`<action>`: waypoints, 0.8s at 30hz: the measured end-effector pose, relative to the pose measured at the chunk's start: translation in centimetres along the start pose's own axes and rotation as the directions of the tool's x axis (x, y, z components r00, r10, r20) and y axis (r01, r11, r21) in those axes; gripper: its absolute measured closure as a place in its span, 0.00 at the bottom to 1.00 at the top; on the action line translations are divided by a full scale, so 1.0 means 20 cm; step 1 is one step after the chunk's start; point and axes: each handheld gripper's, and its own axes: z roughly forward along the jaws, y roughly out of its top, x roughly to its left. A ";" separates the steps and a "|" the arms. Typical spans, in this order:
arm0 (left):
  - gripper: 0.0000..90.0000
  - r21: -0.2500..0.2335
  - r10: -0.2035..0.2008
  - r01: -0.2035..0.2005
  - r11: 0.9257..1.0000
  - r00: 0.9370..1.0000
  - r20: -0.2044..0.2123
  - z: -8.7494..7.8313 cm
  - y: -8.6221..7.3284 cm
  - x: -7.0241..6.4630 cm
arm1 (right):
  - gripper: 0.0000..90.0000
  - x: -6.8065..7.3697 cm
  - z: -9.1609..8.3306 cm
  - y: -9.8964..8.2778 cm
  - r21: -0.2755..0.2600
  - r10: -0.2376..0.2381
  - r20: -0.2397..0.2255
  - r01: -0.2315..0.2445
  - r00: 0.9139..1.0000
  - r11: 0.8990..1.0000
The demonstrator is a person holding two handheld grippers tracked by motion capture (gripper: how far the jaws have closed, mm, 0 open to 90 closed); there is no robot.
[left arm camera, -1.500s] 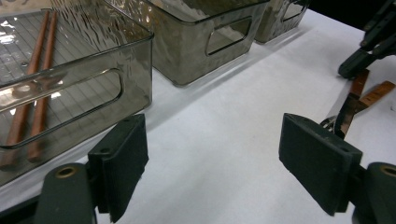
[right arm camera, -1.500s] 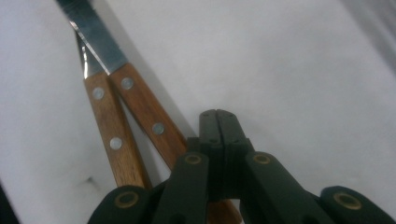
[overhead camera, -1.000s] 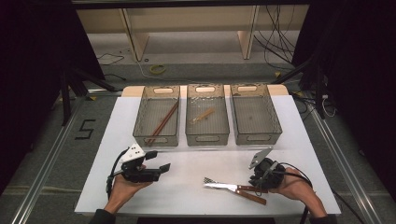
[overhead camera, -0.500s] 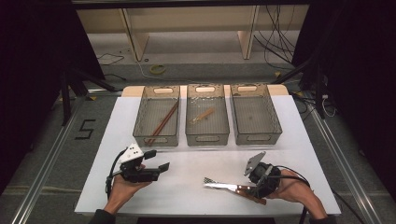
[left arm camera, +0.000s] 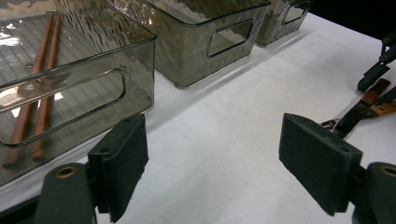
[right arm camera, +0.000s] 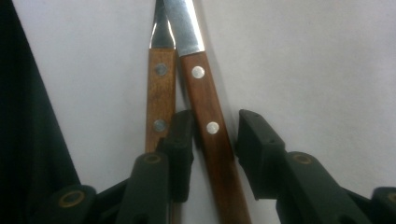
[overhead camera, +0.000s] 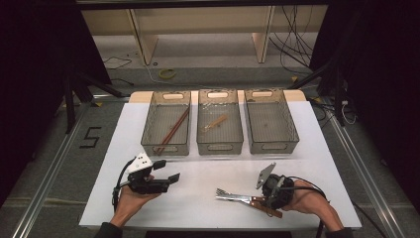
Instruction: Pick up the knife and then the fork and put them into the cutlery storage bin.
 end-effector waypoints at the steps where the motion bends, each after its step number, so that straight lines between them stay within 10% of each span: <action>1: 0.26 0.002 0.001 -0.001 1.000 1.000 0.000 0.00 0.00 0.00 | 0.77 0.00 0.00 0.00 0.001 -0.006 -0.003 0.006 1.000 1.000; 18: 0.26 0.010 0.004 -0.004 1.000 1.000 -0.001 0.00 0.00 0.00 | 0.85 0.02 -0.01 0.00 -0.003 -0.089 -0.007 0.089 0.996 0.996; 24: 0.26 0.007 0.004 -0.004 1.000 1.000 0.000 0.00 -0.01 0.00 | 0.86 0.00 -0.05 -0.01 -0.048 -0.053 0.004 0.053 0.999 0.997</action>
